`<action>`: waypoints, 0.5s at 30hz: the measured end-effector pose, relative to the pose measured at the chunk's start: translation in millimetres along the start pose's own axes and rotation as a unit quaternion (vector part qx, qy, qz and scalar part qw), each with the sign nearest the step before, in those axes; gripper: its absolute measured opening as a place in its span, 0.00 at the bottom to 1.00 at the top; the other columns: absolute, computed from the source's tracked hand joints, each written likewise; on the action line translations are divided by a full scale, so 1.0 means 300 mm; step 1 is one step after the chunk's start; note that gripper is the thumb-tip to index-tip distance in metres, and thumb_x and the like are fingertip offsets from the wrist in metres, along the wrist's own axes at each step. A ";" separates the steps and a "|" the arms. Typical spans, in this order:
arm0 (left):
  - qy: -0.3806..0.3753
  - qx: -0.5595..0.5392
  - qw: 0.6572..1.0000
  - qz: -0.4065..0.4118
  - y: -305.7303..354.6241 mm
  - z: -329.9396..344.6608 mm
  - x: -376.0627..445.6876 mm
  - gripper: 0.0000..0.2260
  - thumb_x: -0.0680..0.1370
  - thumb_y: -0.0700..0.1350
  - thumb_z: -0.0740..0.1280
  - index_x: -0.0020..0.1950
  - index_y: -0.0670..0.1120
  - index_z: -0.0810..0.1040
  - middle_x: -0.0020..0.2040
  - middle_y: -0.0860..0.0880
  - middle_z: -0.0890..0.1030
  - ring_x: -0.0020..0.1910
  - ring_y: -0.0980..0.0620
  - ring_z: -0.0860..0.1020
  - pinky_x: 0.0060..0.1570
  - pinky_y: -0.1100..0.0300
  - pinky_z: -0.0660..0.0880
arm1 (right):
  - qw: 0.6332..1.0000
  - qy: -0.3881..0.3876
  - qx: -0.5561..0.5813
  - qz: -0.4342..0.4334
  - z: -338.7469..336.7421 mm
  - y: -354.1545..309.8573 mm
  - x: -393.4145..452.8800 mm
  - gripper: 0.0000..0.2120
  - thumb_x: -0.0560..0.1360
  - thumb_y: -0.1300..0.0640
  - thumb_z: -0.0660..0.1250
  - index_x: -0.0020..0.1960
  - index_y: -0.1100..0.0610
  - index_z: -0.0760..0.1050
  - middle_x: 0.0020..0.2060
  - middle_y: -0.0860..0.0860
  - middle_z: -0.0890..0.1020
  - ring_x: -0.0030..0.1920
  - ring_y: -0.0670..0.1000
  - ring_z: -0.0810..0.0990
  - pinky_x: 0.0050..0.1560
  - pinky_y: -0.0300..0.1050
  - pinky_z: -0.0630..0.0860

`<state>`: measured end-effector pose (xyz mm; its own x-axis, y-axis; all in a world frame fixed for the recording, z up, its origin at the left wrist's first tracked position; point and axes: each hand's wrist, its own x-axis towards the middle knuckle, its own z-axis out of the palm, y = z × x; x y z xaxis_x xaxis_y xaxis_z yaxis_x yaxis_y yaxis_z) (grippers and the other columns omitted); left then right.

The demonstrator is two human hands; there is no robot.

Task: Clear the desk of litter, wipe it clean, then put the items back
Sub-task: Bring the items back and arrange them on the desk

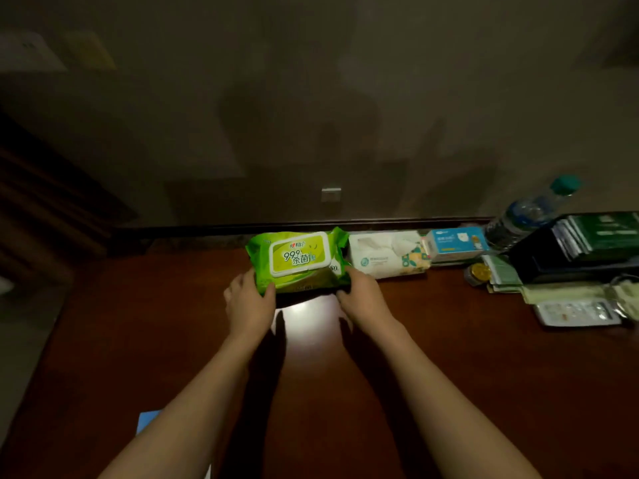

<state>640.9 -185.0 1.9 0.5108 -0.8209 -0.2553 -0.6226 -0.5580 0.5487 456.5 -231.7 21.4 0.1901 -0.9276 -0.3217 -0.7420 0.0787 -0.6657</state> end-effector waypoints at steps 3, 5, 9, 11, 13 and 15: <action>-0.017 0.066 0.995 0.066 0.029 -0.027 -0.109 0.20 0.78 0.45 0.63 0.68 0.42 0.70 0.68 0.40 0.68 0.67 0.40 0.63 0.66 0.51 0.62 | 1.000 -0.002 -0.017 0.019 -0.009 0.007 -0.121 0.19 0.74 0.66 0.63 0.65 0.65 0.72 0.58 0.62 0.79 0.61 0.61 0.75 0.58 0.45 0.66; -0.049 0.119 0.984 0.123 0.055 -0.041 -0.173 0.20 0.78 0.46 0.61 0.70 0.44 0.68 0.70 0.43 0.67 0.69 0.43 0.62 0.66 0.52 0.62 | 0.999 -0.008 -0.038 0.029 -0.009 0.013 -0.205 0.21 0.75 0.64 0.63 0.68 0.64 0.70 0.64 0.60 0.76 0.65 0.58 0.72 0.63 0.43 0.63; -0.097 0.176 0.955 0.219 0.091 -0.063 -0.288 0.21 0.79 0.47 0.59 0.72 0.47 0.66 0.71 0.46 0.67 0.69 0.45 0.62 0.66 0.53 0.63 | 0.996 0.014 -0.064 0.057 -0.012 0.022 -0.376 0.23 0.76 0.62 0.61 0.71 0.63 0.66 0.67 0.59 0.73 0.68 0.58 0.69 0.66 0.44 0.63; -0.129 0.178 0.942 0.256 0.097 -0.069 -0.350 0.20 0.79 0.47 0.59 0.71 0.47 0.67 0.69 0.47 0.69 0.68 0.45 0.64 0.64 0.54 0.64 | 0.994 0.032 -0.072 0.075 -0.005 0.027 -0.466 0.21 0.76 0.62 0.61 0.69 0.63 0.68 0.66 0.60 0.74 0.67 0.58 0.70 0.65 0.47 0.65; -0.166 0.181 0.924 0.293 0.102 -0.054 -0.423 0.18 0.80 0.47 0.58 0.70 0.47 0.69 0.68 0.47 0.70 0.67 0.45 0.66 0.64 0.55 0.65 | 0.991 0.049 -0.078 0.095 0.005 0.040 -0.563 0.19 0.77 0.62 0.60 0.68 0.63 0.69 0.64 0.59 0.75 0.65 0.58 0.71 0.64 0.48 0.67; -0.190 0.193 0.901 0.339 0.118 -0.019 -0.506 0.17 0.79 0.47 0.58 0.68 0.47 0.70 0.66 0.47 0.72 0.66 0.45 0.68 0.64 0.54 0.67 | 0.986 0.072 -0.090 0.119 0.001 0.073 -0.658 0.18 0.78 0.62 0.59 0.67 0.62 0.70 0.63 0.58 0.75 0.64 0.58 0.72 0.63 0.49 0.69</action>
<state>544.6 -79.5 64.5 -0.2590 -0.9301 -0.2603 -0.9126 0.1474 0.3814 402.9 -46.7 70.1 -0.0875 -0.9337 -0.3472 -0.8591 0.2471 -0.4481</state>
